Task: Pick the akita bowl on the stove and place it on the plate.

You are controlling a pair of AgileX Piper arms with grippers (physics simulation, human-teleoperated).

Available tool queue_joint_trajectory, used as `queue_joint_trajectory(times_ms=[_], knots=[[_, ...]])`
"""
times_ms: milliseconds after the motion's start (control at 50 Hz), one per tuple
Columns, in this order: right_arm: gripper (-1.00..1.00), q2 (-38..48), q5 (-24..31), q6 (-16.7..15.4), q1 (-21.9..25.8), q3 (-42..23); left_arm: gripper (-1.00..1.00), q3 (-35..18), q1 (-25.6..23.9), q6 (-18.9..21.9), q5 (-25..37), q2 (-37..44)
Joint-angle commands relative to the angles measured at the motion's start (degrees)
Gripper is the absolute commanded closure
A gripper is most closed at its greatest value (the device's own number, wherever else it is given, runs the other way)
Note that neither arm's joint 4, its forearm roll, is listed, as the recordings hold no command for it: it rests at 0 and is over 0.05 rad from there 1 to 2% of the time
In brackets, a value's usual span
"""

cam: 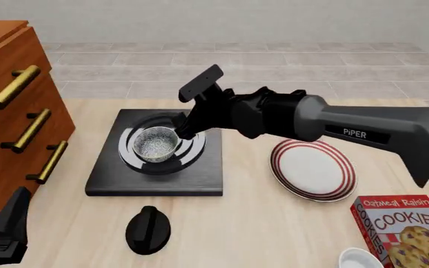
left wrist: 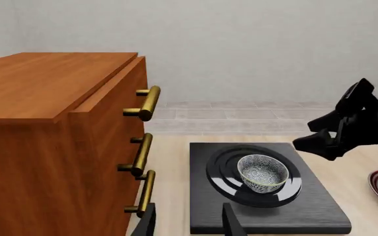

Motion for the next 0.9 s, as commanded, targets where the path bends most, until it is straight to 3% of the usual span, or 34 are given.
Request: queue_joint_trajectory(times_ms=[20, 360, 900], knots=[[-1.00, 4.71, 4.08, -1.12, 0.86, -5.34, -1.00, 0.00, 0.00, 0.00, 0.00, 0.00], [-1.00, 8.68, 8.49, -1.45, 1.61, -11.25, -1.00, 0.00, 0.00, 0.00, 0.00, 0.00], [-1.00, 13.57, 8.03, -0.30, 1.82, -13.93, -1.00, 0.00, 0.00, 0.00, 0.00, 0.00]])
